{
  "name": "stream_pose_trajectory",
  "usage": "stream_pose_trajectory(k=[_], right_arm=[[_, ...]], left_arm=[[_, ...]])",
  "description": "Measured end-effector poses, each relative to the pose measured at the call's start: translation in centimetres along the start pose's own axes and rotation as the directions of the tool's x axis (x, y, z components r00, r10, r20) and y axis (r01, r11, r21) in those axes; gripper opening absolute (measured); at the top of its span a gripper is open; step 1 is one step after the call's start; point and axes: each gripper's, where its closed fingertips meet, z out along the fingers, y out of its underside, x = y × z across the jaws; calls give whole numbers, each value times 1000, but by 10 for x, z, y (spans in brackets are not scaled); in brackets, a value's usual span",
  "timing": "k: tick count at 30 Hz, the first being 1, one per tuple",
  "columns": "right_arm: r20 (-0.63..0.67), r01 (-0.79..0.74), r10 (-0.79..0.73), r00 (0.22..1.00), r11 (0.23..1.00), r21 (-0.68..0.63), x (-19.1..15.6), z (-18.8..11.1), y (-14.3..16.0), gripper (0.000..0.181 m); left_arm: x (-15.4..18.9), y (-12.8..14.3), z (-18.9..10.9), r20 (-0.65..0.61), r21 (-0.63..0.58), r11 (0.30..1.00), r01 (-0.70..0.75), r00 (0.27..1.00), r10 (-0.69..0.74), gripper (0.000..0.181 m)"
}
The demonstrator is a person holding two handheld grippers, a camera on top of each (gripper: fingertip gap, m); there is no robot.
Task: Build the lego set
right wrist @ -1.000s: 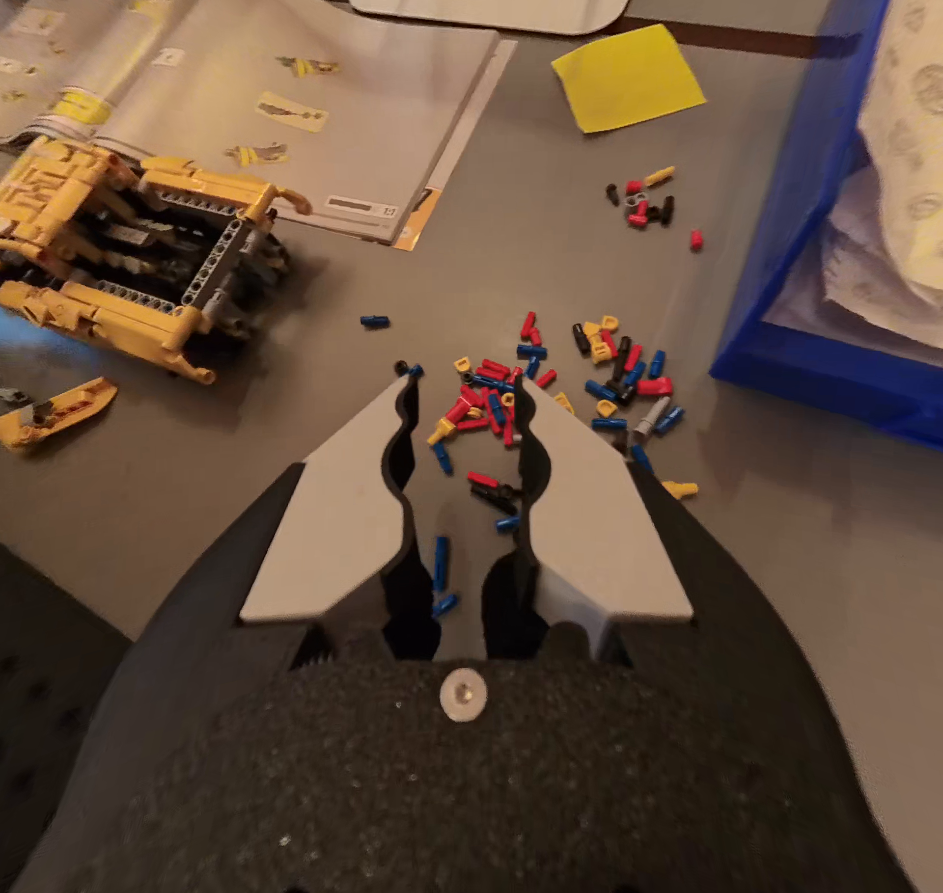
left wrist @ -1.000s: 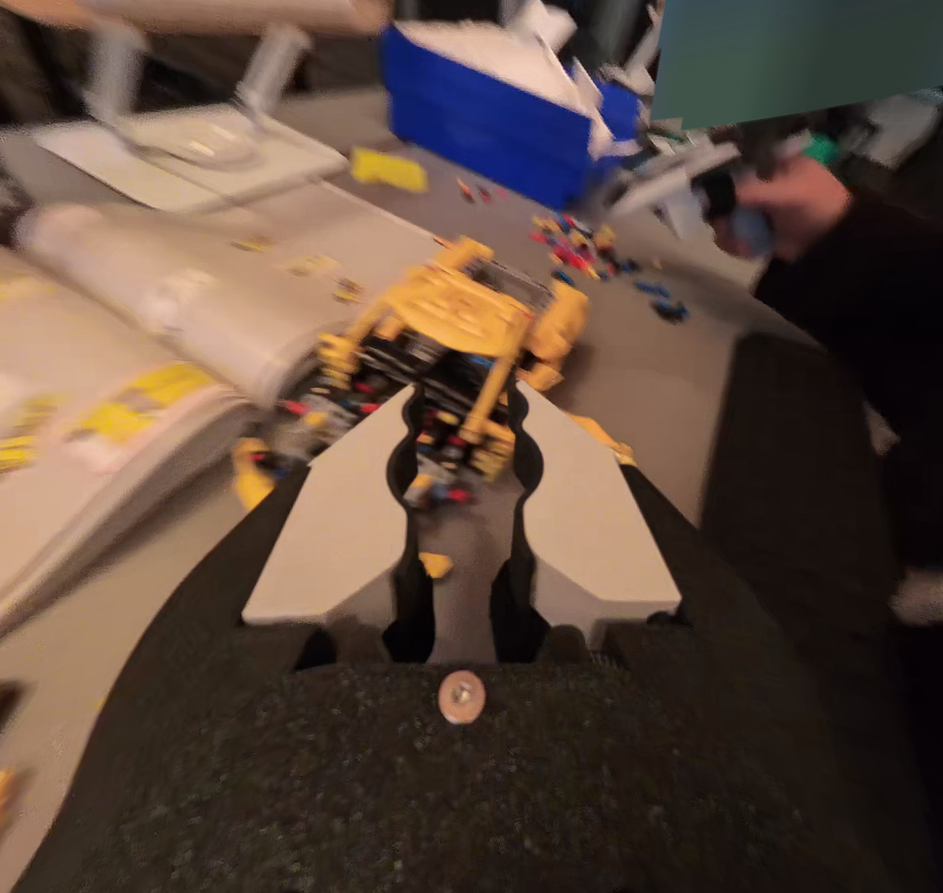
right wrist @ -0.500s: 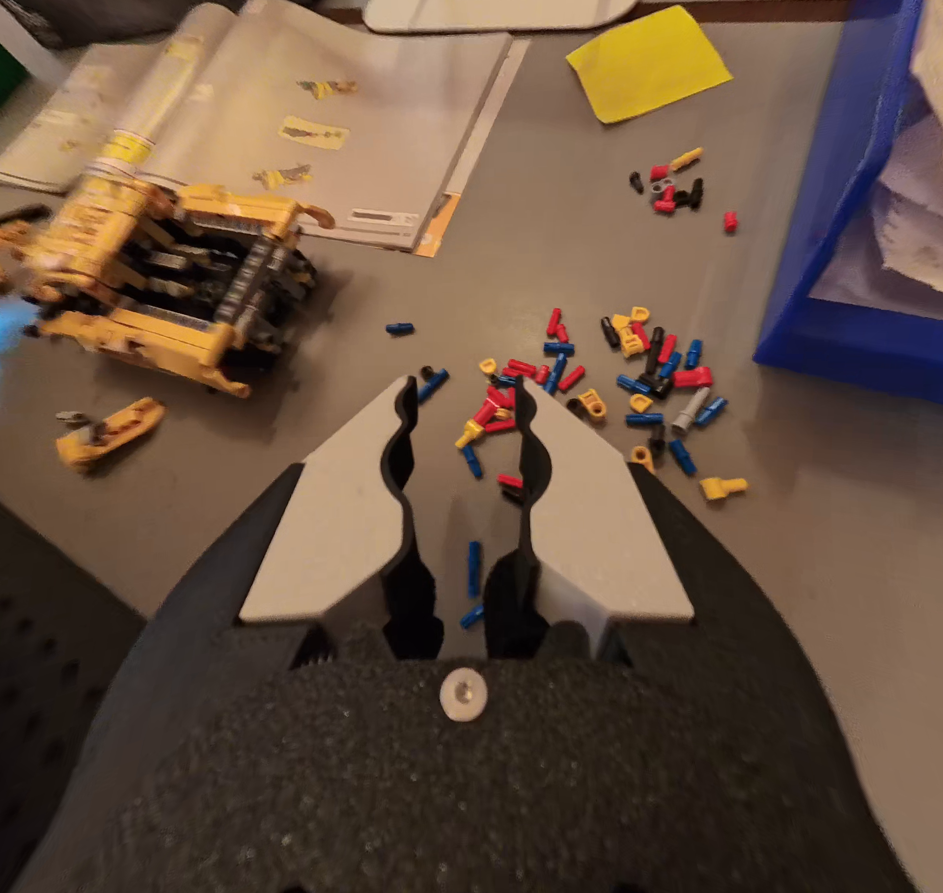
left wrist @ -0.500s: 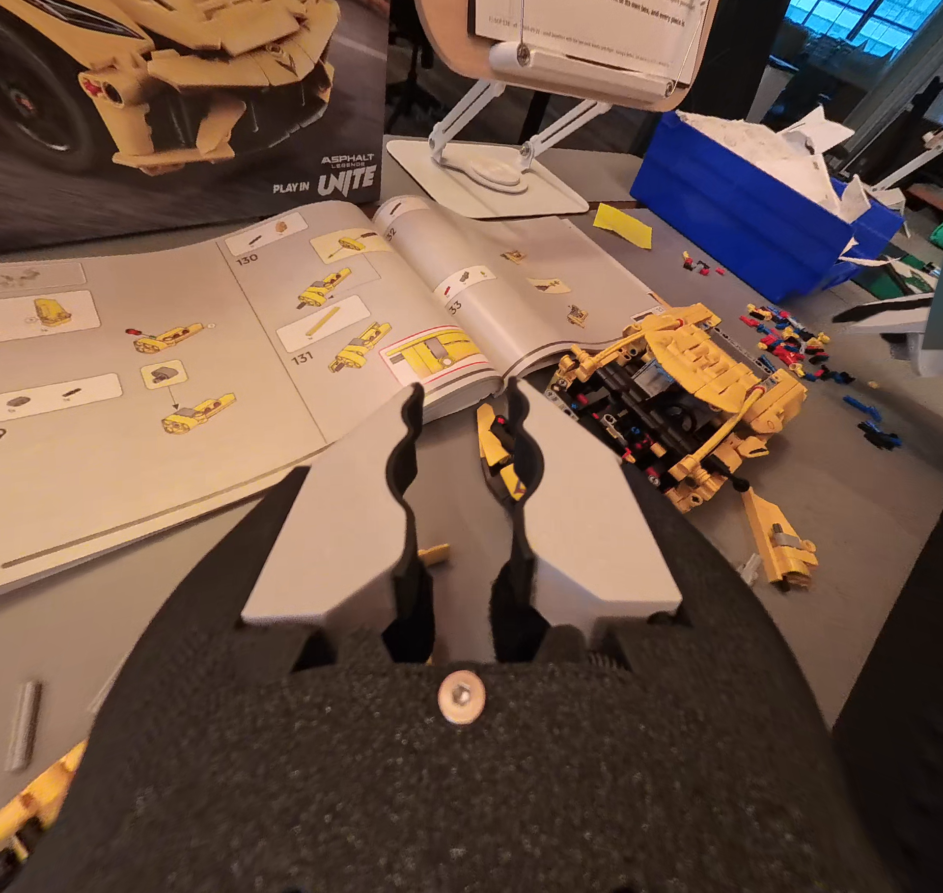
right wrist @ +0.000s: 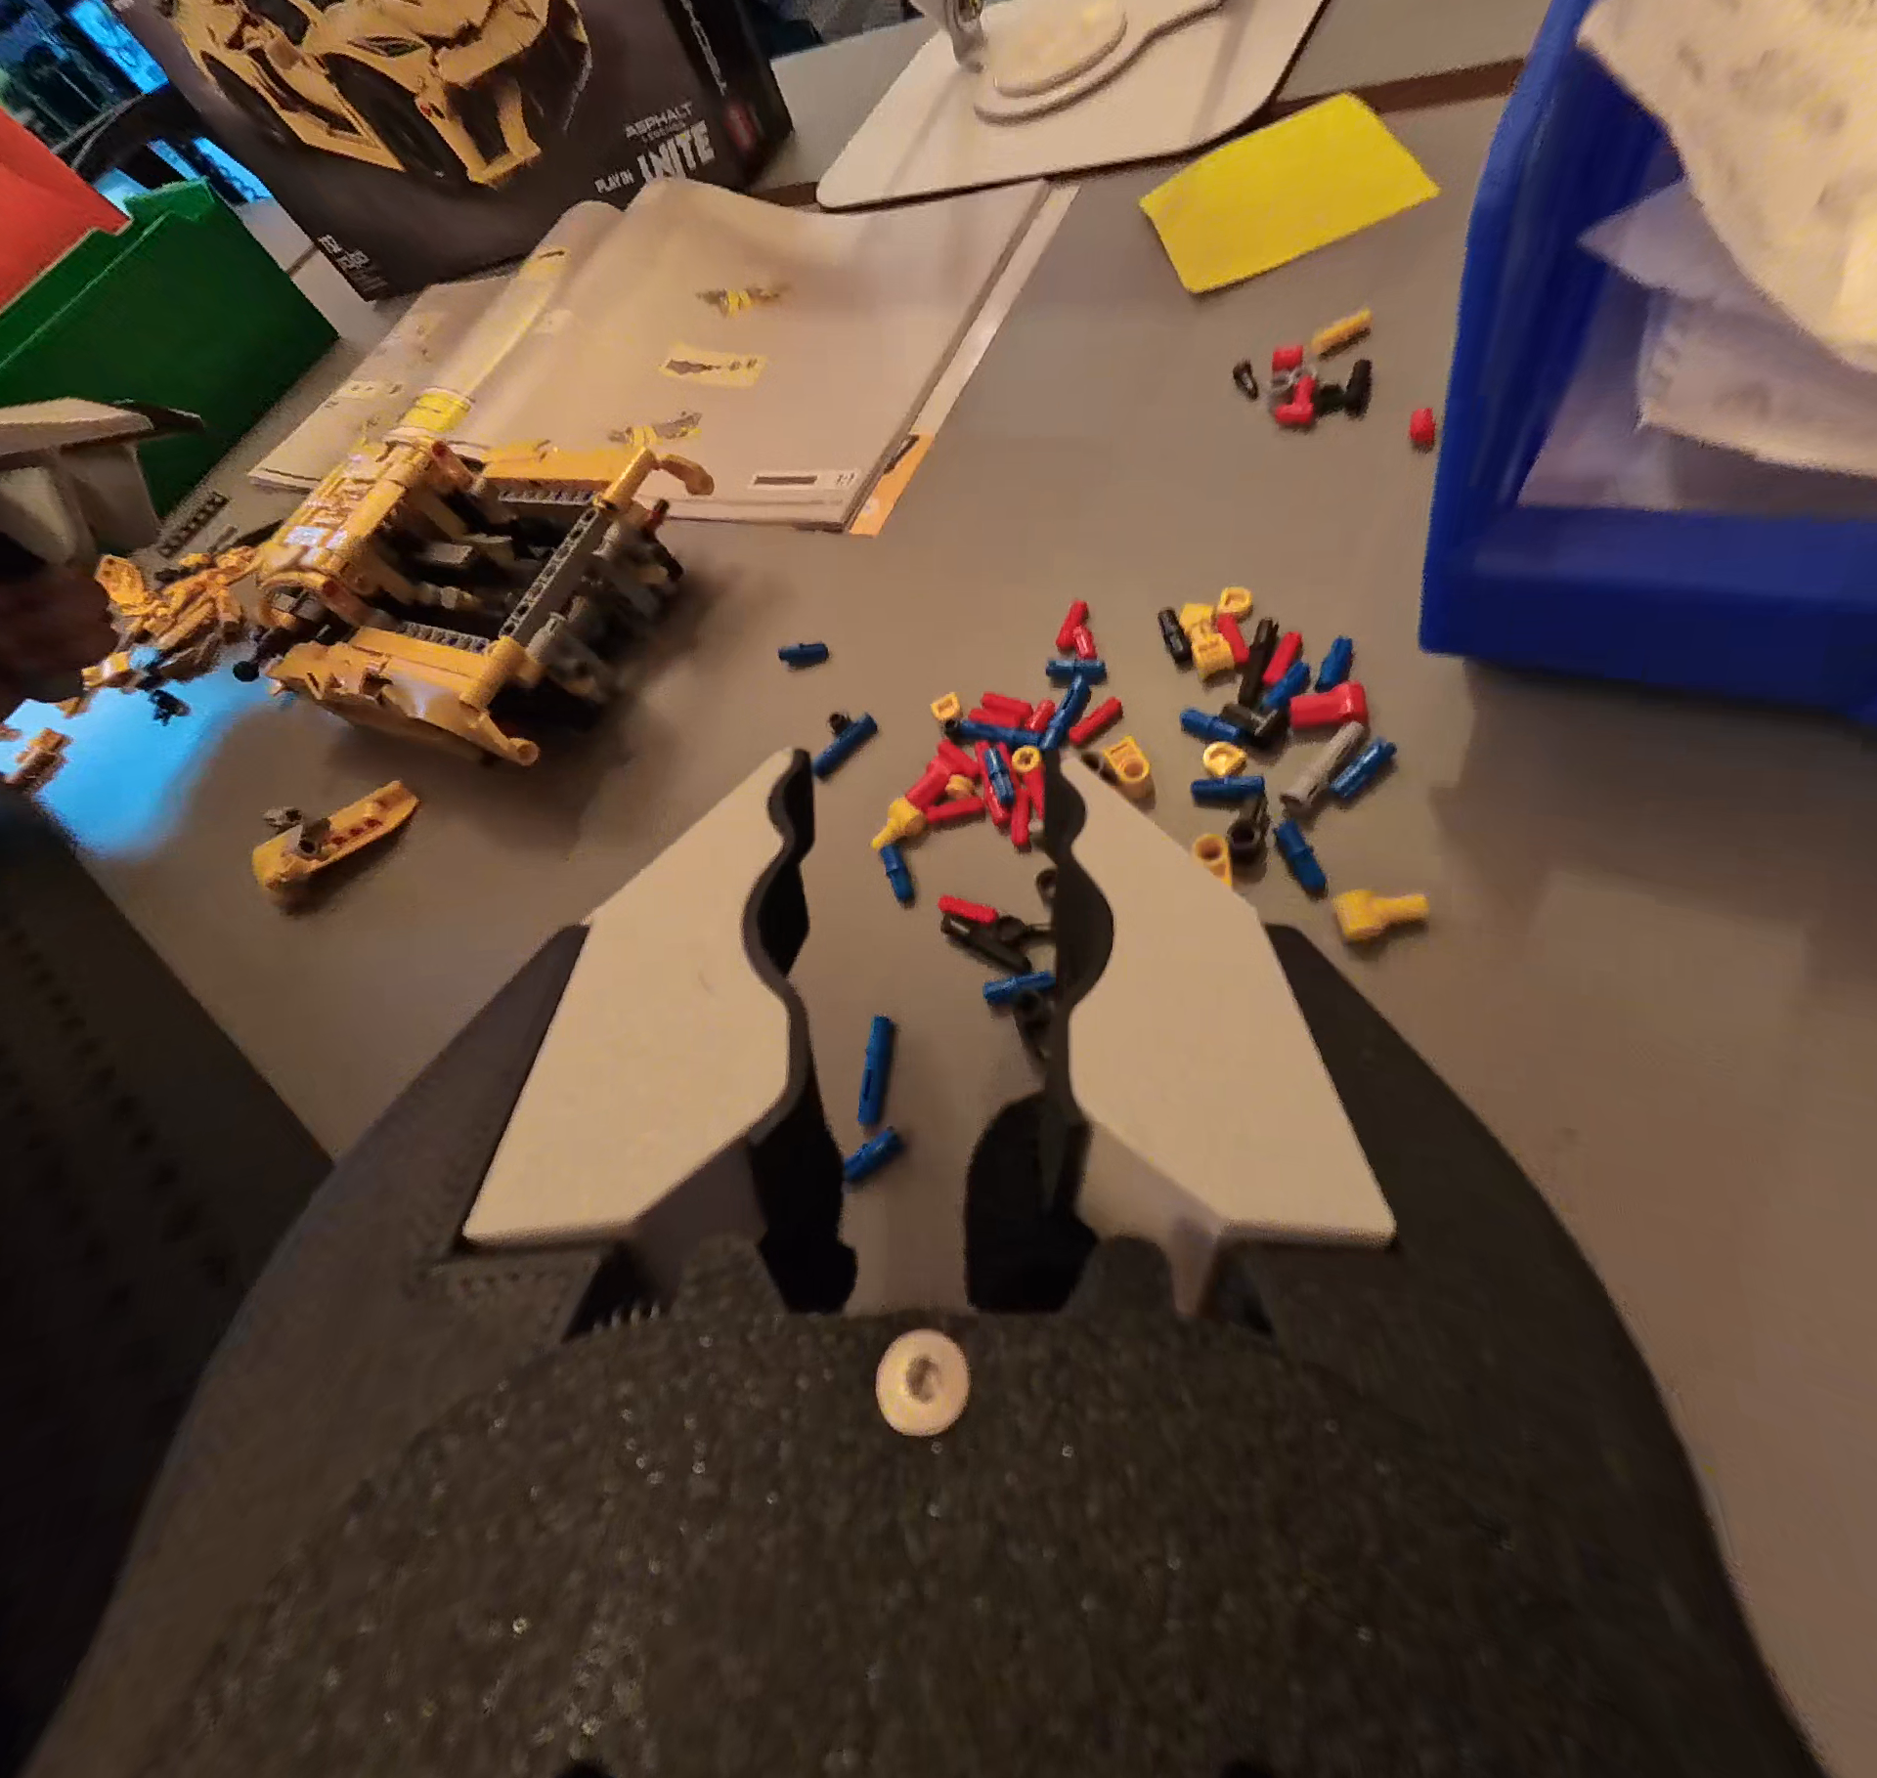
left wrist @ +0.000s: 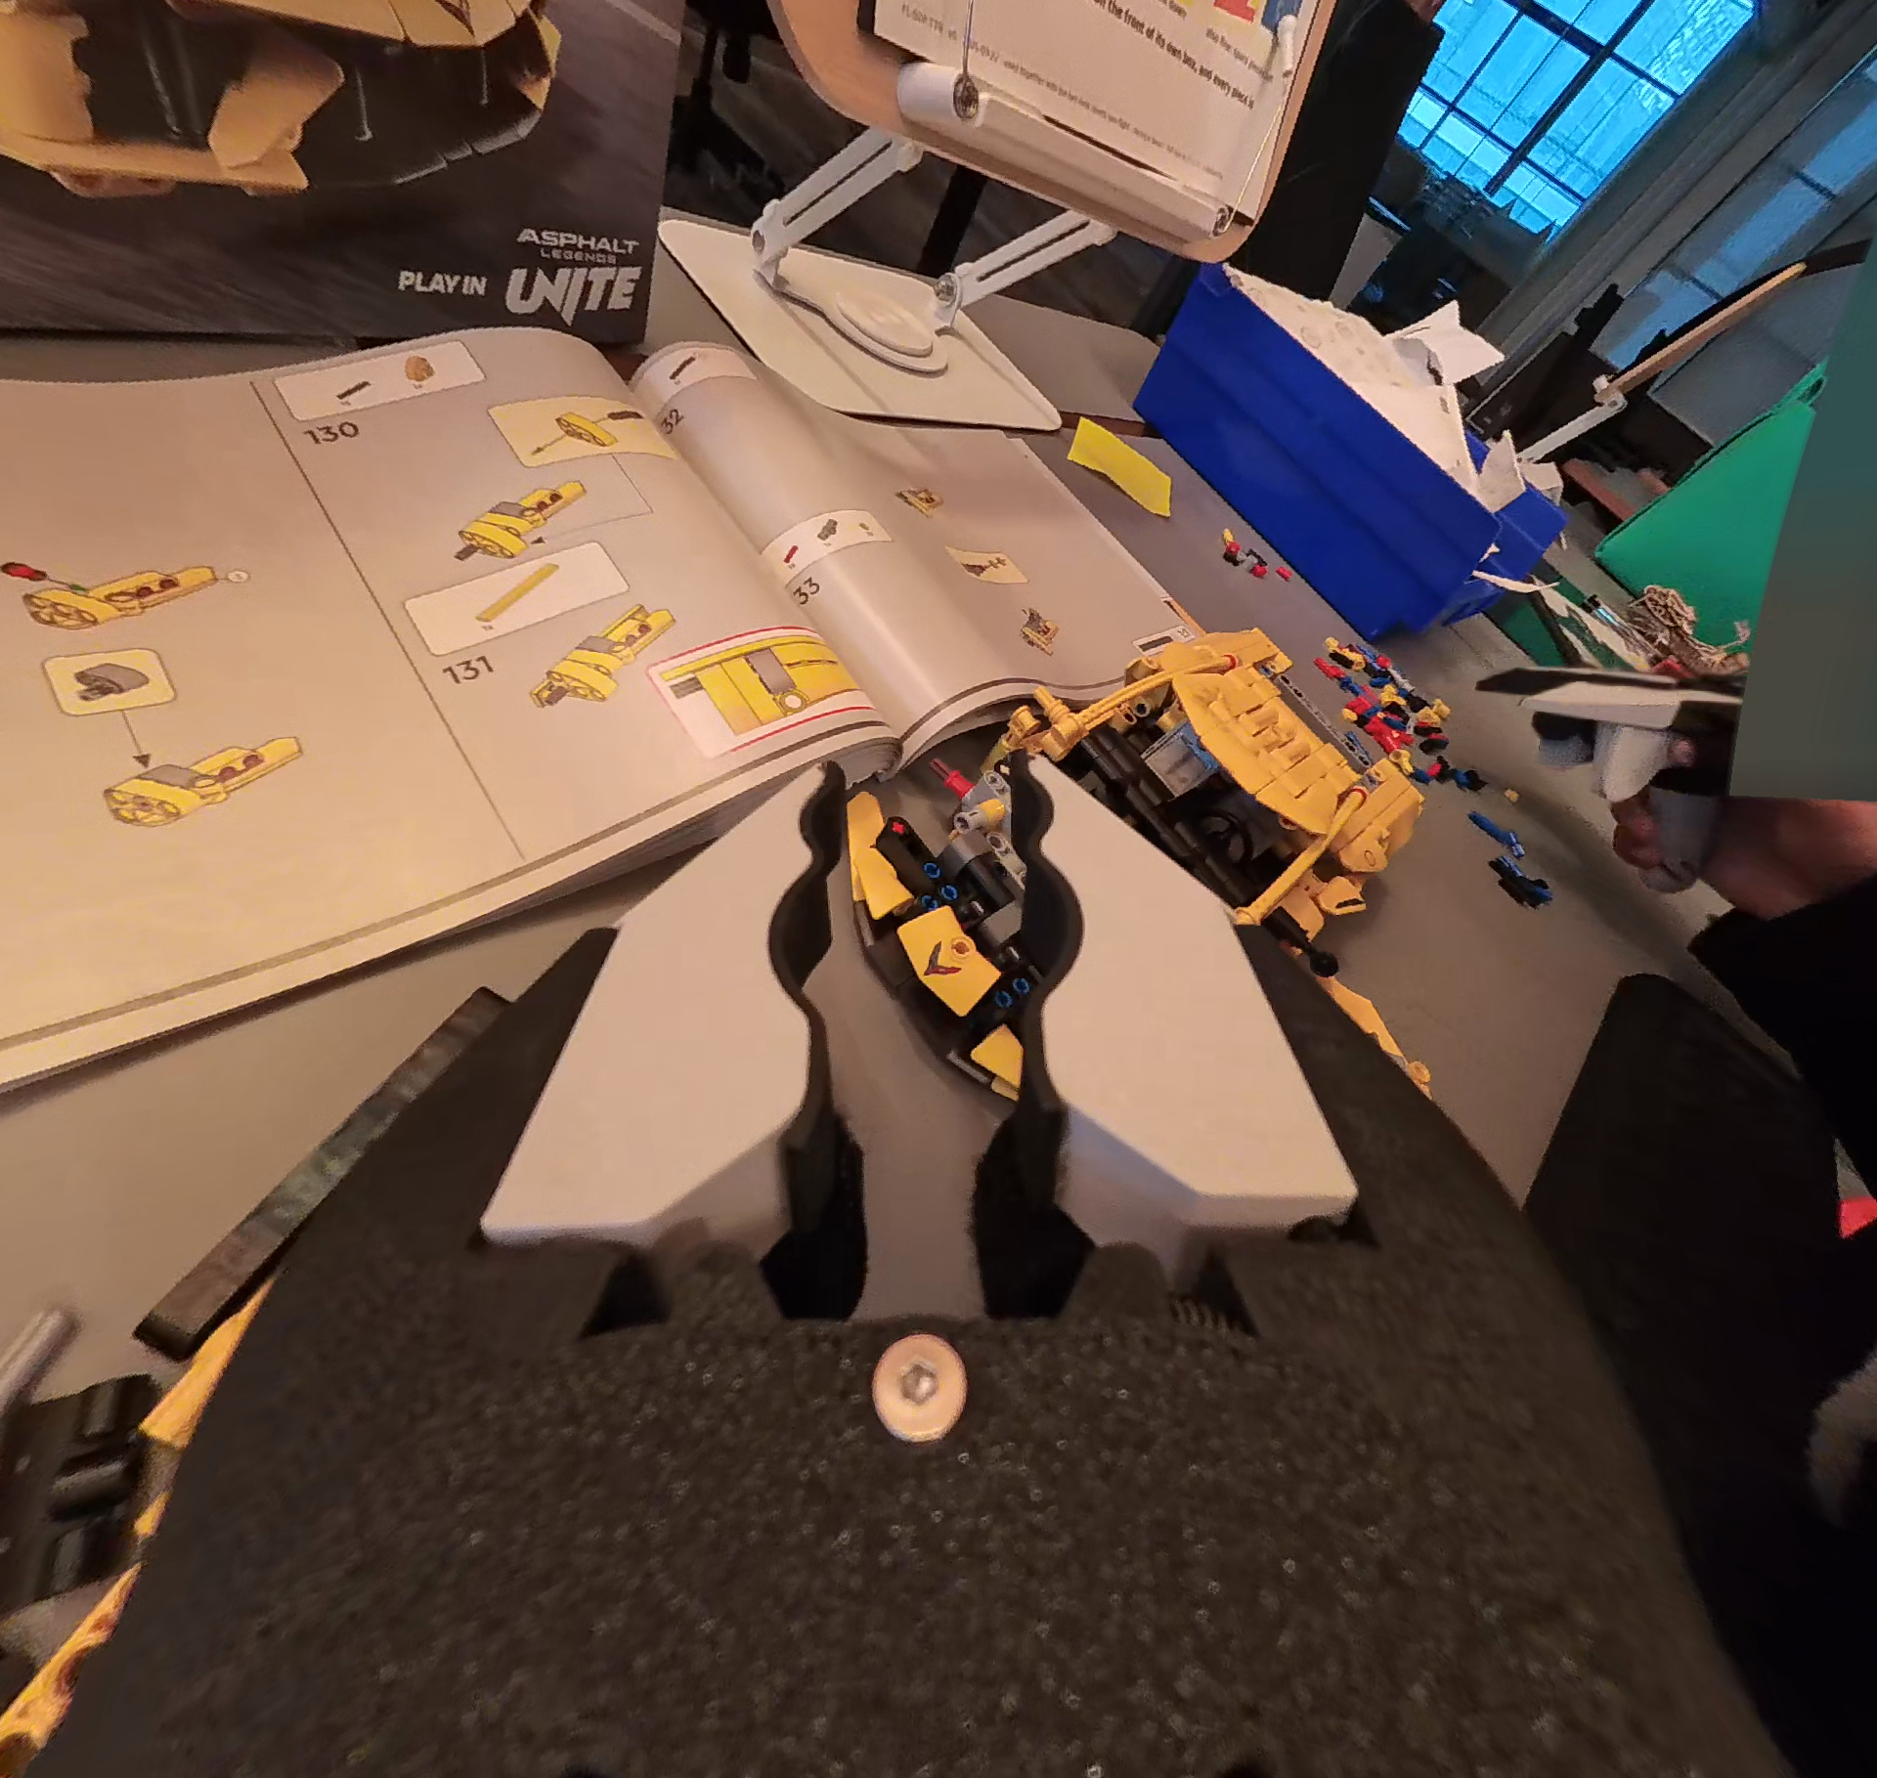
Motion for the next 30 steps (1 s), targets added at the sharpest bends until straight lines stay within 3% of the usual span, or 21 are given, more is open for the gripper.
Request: stream_pose_trajectory(k=[2, 6, 15, 30], right_arm=[[-10, -4, 3, 1000, 999, -51, 5, -1, 9, 38], [-58, 168, -183, 981, 966, -198, 9, 1, 27, 28], [17, 353, -376, 926, 850, -391, 6, 12, 49, 24], [6, 472, -531, 848, 747, -468, 10, 19, 48, 3]], left_arm=[[-1, -1, -1, 8, 5, 1000, -7, 1000, 7, 32], [2, 4, 3, -10, -17, 1000, 3, 1000, -3, 33], [5, 10, 6, 11, -46, 997, -64, 998, 64, 33], [6, 16, 10, 30, -81, 989, -126, 991, 129, 32]])
